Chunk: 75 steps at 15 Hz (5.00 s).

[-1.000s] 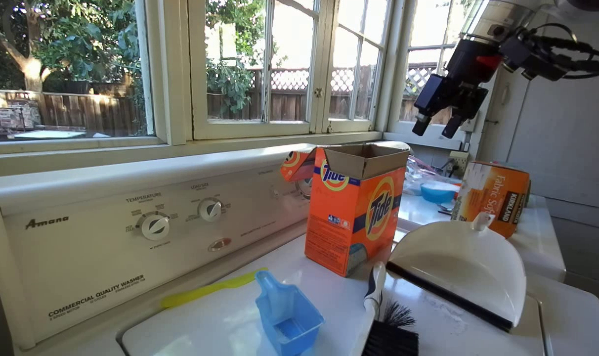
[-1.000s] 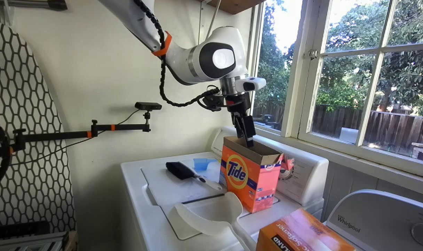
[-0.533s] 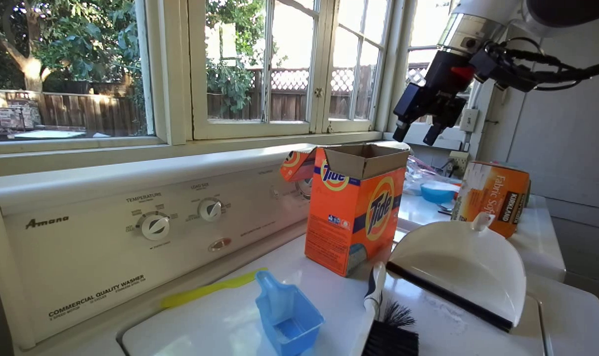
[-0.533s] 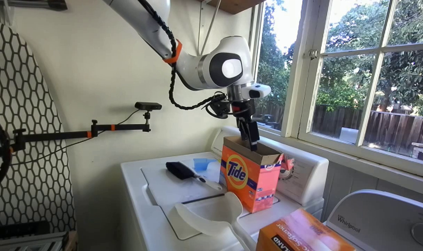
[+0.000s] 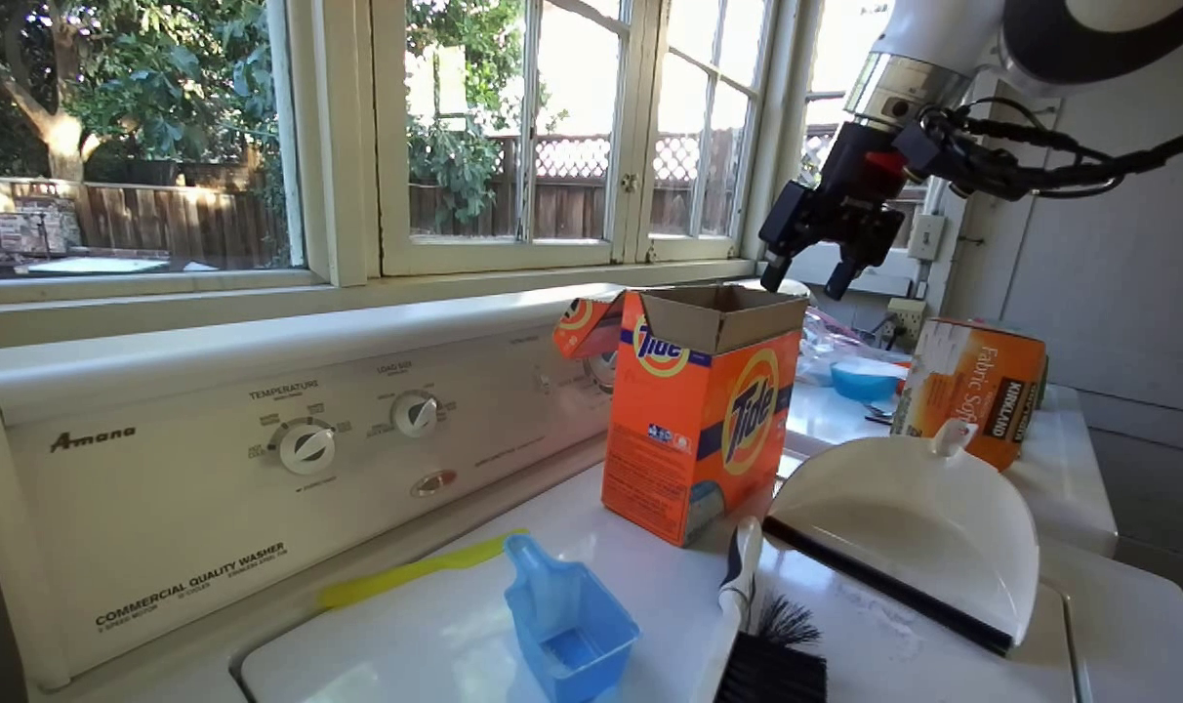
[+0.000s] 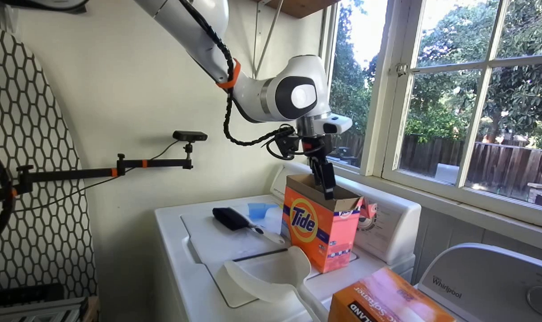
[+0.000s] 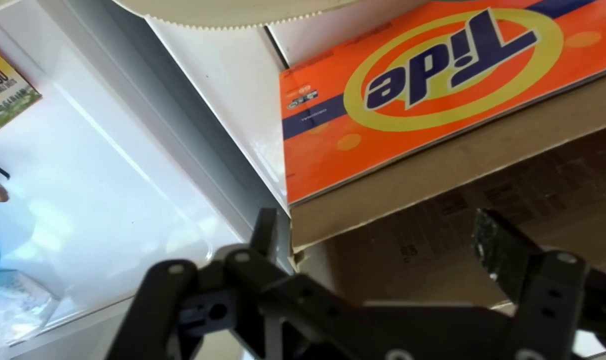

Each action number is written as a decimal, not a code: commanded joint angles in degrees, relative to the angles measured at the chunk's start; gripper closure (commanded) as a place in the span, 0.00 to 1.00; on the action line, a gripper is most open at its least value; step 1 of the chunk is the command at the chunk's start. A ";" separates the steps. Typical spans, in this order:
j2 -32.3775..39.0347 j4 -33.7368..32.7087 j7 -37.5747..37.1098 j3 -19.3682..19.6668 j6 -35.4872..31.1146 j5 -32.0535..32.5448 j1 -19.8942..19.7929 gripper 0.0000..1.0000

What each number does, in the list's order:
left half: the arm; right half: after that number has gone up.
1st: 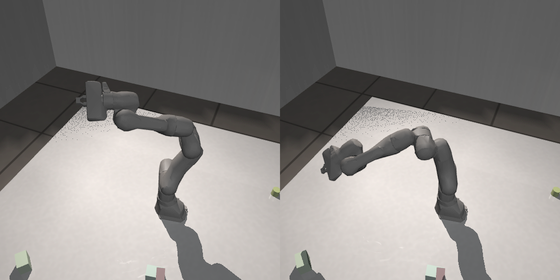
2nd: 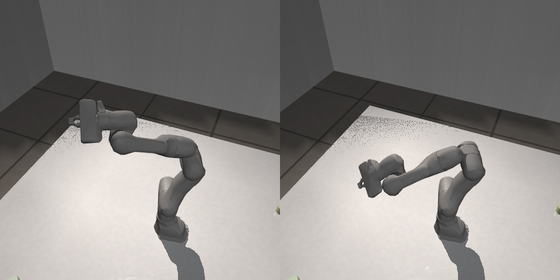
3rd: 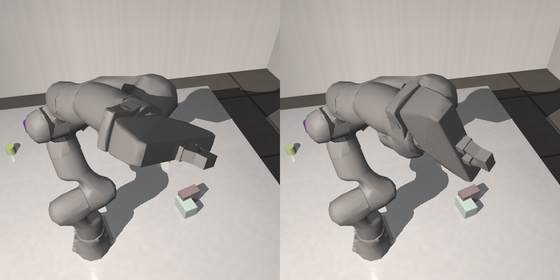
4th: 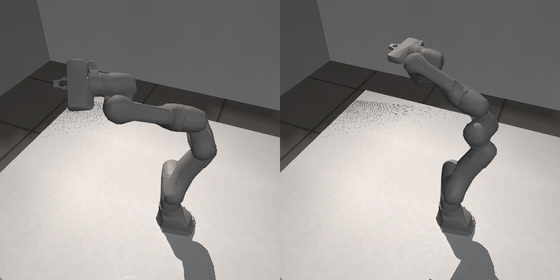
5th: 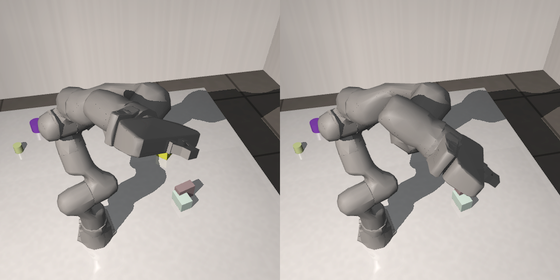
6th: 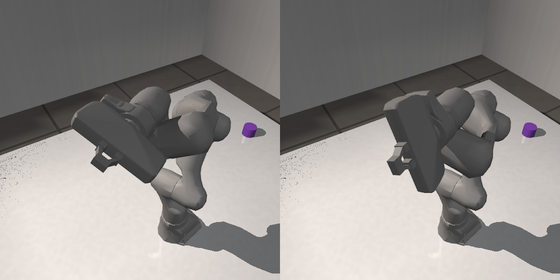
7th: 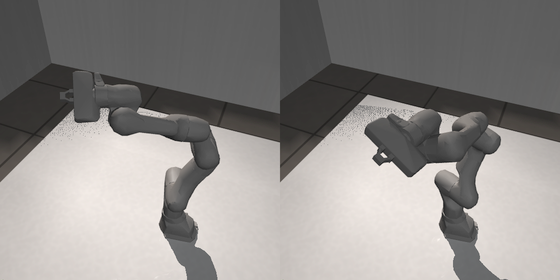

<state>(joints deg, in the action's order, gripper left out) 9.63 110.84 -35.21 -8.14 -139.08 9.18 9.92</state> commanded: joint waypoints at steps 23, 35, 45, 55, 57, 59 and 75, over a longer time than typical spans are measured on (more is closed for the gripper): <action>5.08 -3.46 -27.22 8.55 -2.30 5.29 3.54 0.99; 1.68 -3.30 -41.50 14.66 -1.16 7.78 -1.99 0.99; 3.44 -6.13 -48.03 18.10 -1.20 9.97 -6.51 0.99; -1.34 -4.93 -49.00 17.23 -1.75 14.09 -4.98 0.27; -4.89 -2.42 -45.93 14.91 -2.23 15.98 -3.94 0.12; -7.67 -0.13 -42.45 11.82 -2.36 15.19 -3.36 0.00; -8.76 9.40 -3.88 -2.36 5.22 -21.45 0.82 0.00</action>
<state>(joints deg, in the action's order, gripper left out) -0.30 120.70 -43.60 -9.77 -137.51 -7.40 10.13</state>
